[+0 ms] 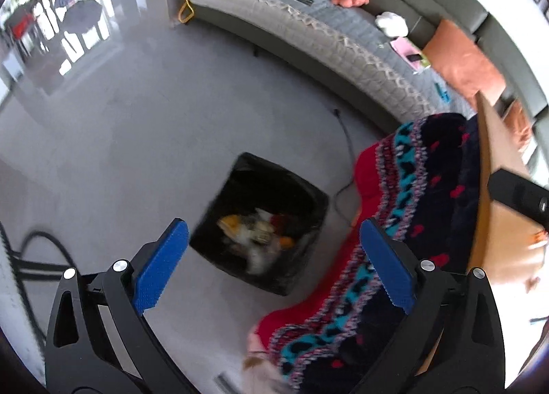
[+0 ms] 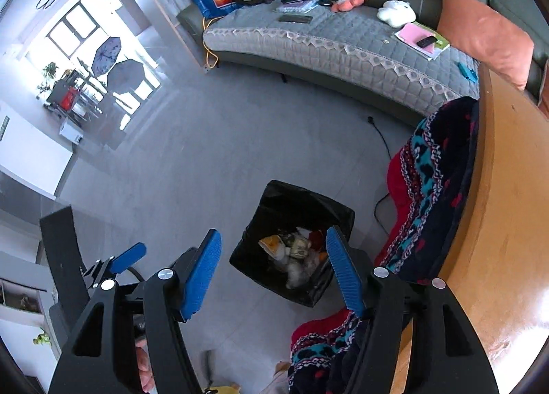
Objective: Collect trash
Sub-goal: 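Move both open grippers back over the table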
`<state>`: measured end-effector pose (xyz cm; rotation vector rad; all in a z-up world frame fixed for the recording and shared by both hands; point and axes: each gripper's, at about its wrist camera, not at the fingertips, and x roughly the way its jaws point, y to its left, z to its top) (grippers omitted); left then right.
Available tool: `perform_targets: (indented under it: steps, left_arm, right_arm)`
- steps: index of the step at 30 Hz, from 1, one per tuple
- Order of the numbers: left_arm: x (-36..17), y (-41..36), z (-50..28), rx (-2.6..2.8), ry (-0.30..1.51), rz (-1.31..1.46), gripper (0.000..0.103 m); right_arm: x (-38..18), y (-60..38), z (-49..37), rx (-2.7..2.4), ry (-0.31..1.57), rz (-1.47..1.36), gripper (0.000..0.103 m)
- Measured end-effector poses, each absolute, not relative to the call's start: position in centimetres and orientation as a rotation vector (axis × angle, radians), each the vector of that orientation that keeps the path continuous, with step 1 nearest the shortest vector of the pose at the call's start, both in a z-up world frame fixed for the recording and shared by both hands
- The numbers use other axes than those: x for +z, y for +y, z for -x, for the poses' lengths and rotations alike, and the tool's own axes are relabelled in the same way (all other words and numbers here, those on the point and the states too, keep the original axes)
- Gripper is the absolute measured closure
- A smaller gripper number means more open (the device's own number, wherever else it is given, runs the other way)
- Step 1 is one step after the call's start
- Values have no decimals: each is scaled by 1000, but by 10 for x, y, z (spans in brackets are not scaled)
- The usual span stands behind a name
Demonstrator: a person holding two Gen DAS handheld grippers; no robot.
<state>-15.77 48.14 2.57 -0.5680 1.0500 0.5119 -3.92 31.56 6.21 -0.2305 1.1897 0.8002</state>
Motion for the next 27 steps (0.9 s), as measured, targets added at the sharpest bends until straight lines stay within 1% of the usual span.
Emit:
perform_targets:
  steps: [4, 12, 14, 18, 22, 27]
  left_arm:
    - [25, 470, 152, 506, 1070, 572, 6]
    - [39, 431, 138, 468, 1042, 568, 6]
    - [46, 417, 134, 446, 1027, 545, 6]
    - [55, 393, 122, 397, 1013, 525, 6]
    - [64, 358, 108, 329, 989, 492, 6]
    - [75, 303, 87, 198, 951, 380, 6]
  right_arm:
    - [71, 297, 42, 789, 1157, 239, 38]
    - [84, 247, 37, 759, 1124, 200, 38]
    - [85, 233, 34, 747, 1118, 184, 33]
    - [87, 198, 26, 707, 1110, 142, 31]
    - [85, 163, 16, 668, 1114, 106, 31]
    - [83, 114, 1, 614, 1114, 50, 31]
